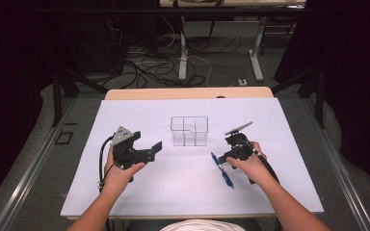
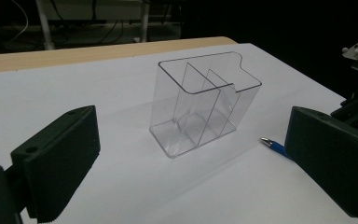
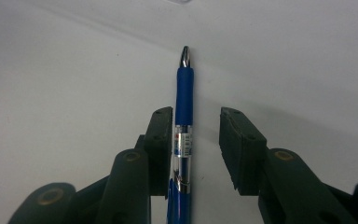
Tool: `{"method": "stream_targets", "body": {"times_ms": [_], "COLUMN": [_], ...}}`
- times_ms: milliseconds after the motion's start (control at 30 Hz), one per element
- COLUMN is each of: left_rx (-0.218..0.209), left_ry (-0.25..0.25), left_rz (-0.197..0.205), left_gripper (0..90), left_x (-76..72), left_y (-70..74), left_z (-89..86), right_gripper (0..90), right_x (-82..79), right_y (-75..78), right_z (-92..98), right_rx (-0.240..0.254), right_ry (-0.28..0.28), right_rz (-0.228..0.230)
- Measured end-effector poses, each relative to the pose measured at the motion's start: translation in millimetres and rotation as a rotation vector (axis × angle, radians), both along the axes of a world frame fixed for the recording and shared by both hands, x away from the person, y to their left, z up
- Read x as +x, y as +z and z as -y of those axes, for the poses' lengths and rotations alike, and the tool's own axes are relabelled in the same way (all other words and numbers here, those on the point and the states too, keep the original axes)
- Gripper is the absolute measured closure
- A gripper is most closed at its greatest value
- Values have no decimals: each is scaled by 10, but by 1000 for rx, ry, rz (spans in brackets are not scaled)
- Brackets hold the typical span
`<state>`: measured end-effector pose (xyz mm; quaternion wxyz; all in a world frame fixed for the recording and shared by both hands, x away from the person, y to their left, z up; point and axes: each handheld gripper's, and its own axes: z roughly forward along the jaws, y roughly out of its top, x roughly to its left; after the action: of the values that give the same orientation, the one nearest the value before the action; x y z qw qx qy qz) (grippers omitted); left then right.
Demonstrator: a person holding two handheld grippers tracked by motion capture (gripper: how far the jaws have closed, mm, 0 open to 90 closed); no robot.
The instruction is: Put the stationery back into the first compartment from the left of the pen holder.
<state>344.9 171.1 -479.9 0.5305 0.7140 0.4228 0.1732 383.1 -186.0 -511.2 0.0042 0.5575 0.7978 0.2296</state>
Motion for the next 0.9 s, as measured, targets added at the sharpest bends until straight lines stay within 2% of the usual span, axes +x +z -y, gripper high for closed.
{"method": "stream_targets", "body": {"times_ms": [100, 167, 300, 367, 533, 667, 733, 867, 900], "left_rx": [0, 2, 11, 0, 22, 22, 24, 22, 22], "left_ry": [1, 2, 0, 3, -2, -2, -2, 2, 1], "left_rz": [-4, -6, -5, -13, -14, -17, -13, -12, -14], "left_gripper": [35, 36, 39, 40, 40, 41, 42, 43, 43], "left_x": [1, 5, 11, 9, 18, 22, 27, 29, 29], "left_y": [-4, -7, -11, -17, -24, -27, -28, -27, -27], "left_z": [-1, -2, -8, 2, -7, -10, -12, -17, -19], "right_gripper": [663, 669, 672, 674, 680, 696, 705, 718, 723], "right_x": [-1, -1, -6, 1, 3, 10, 10, 3, 11], "right_y": [-29, -48, -77, -119, -153, -185, -185, -189, -203], "right_z": [-16, -33, -57, -69, -103, -130, -152, -167, -162], "right_rx": [10, -9, -11, -17, -31, -37, -60, -46, -46], "right_ry": [3, 17, 13, 38, 44, 56, 61, 50, 67], "right_rz": [1, -20, -40, -38, -47, -48, -70, -72, -52]}}
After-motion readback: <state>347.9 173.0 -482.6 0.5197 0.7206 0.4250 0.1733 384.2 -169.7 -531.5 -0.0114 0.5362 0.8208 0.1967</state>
